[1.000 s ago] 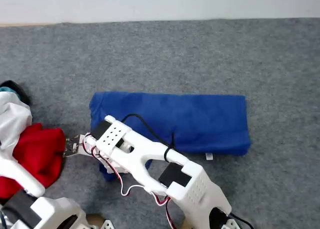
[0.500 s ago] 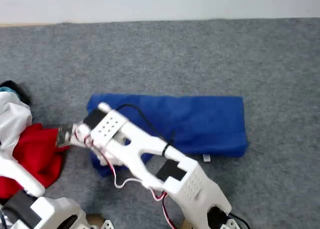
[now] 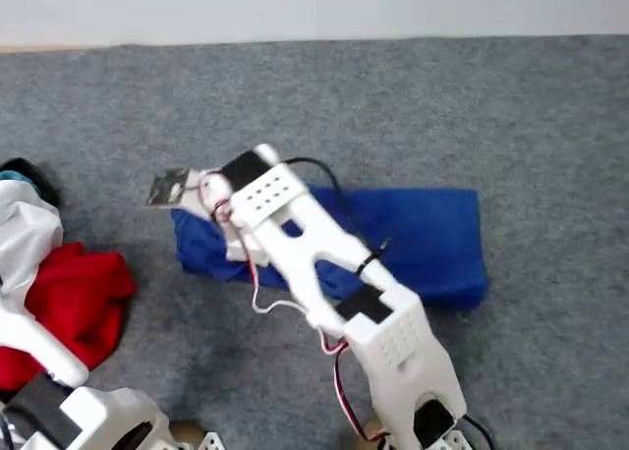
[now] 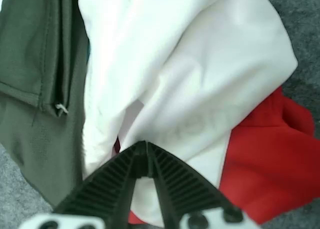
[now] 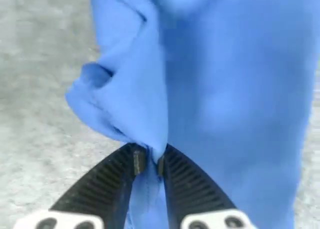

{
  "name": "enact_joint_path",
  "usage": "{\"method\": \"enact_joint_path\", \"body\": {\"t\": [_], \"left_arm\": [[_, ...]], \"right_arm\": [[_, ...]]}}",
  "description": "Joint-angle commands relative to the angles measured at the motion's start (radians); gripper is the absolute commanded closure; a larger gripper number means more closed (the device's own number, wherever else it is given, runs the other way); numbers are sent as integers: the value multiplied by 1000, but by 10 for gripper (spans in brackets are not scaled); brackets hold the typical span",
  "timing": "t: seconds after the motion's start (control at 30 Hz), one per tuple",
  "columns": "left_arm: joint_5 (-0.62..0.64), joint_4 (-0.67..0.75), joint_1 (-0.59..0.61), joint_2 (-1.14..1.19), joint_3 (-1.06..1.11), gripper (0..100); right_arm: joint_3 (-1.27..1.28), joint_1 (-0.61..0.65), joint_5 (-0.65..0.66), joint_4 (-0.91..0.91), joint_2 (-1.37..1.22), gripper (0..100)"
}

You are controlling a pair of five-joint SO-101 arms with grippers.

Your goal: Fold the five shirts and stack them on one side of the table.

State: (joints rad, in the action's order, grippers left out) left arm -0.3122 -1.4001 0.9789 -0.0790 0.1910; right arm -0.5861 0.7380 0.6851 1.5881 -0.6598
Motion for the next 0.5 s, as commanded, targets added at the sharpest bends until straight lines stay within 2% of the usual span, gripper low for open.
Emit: {"method": "enact_joint_path", "body": {"t": [0.0, 0.07, 0.27, 0.47], "left_arm": [[-8, 11, 3, -41, -7, 994], [-8, 21, 3, -41, -7, 994], [-8, 25, 3, -41, -7, 994], [-8, 23, 3, -41, -7, 994]], "right_arm": [[-48, -18, 34, -16, -18, 987], [-49, -18, 34, -13, -41, 969], [-77, -67, 31, -33, -53, 807], [-195, -171, 11, -84, -61, 798]]}}
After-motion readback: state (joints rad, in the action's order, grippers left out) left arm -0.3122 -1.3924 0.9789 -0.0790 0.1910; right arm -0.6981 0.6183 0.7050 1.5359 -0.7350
